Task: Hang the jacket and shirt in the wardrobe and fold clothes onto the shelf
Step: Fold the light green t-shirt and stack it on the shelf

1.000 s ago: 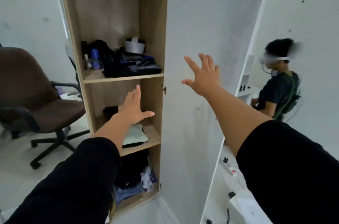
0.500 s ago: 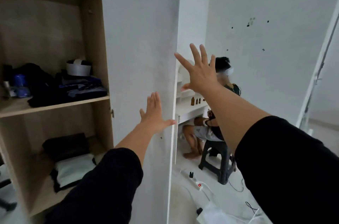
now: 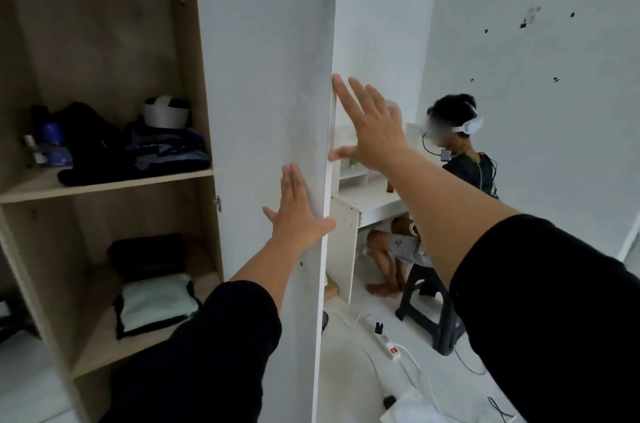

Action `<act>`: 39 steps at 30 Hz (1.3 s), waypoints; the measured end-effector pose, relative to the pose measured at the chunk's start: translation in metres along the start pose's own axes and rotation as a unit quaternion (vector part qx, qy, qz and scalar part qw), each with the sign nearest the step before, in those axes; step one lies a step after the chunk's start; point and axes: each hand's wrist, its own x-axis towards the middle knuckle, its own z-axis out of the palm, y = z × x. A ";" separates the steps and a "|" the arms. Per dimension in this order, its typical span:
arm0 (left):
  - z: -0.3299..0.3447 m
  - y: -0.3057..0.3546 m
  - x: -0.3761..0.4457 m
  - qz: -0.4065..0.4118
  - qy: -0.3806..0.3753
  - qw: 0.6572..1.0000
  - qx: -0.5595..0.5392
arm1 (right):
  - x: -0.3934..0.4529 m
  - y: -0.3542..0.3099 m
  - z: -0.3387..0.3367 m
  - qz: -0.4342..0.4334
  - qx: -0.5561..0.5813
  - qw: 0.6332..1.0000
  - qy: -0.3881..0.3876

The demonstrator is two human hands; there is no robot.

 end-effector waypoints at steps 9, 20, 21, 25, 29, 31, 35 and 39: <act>-0.041 -0.052 -0.042 0.032 -0.012 0.999 -0.023 | -0.011 -0.064 -0.017 -0.033 0.039 0.999 0.005; -0.153 -0.177 -0.117 0.039 0.081 0.992 0.089 | -0.003 -0.241 -0.009 -0.159 0.091 0.983 0.033; -0.162 -0.187 -0.122 0.040 0.097 0.988 0.112 | 0.000 -0.257 -0.005 -0.165 0.093 0.981 0.032; -0.192 -0.230 -0.128 -0.008 0.147 0.968 0.203 | 0.020 -0.305 0.015 -0.191 0.071 0.979 -0.003; -0.222 -0.277 -0.116 -0.060 0.192 0.923 0.330 | 0.049 -0.341 0.048 -0.210 0.048 0.974 -0.064; -0.232 -0.301 -0.106 -0.066 0.211 0.897 0.382 | 0.066 -0.358 0.066 -0.219 0.044 0.971 -0.081; -0.247 -0.341 -0.074 -0.094 0.210 0.850 0.474 | 0.102 -0.387 0.101 -0.240 0.046 0.966 -0.082; -0.256 -0.375 -0.037 -0.138 0.196 0.835 0.495 | 0.136 -0.405 0.133 -0.256 0.067 0.961 -0.083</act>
